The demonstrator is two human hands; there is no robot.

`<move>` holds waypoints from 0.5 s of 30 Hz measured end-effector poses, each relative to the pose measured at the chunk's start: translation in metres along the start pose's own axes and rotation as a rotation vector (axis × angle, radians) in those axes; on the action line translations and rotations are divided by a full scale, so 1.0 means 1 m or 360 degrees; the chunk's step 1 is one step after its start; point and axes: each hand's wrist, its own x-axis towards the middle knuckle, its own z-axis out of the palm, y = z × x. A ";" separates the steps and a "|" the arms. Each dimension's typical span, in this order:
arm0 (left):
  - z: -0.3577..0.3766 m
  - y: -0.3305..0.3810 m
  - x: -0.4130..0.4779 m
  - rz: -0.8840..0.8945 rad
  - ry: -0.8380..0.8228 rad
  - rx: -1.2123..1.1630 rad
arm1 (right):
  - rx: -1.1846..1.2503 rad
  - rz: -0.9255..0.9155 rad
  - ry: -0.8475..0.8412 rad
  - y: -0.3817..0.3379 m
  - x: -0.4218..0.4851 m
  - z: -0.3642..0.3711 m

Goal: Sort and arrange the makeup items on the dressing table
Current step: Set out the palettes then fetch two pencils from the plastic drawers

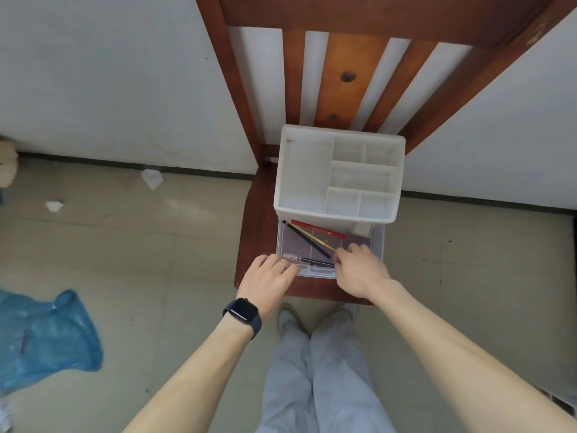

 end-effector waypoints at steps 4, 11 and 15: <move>-0.003 0.004 0.002 -0.0120 -0.0015 -0.0094 | 0.0044 -0.0075 -0.0057 0.007 0.000 -0.008; -0.008 0.008 0.009 -0.0220 -0.0114 -0.0251 | 0.0115 -0.0189 -0.0073 0.014 -0.008 -0.009; -0.012 0.014 0.021 -0.0170 -0.0012 -0.0252 | 0.0245 -0.0297 0.0196 0.016 -0.021 -0.008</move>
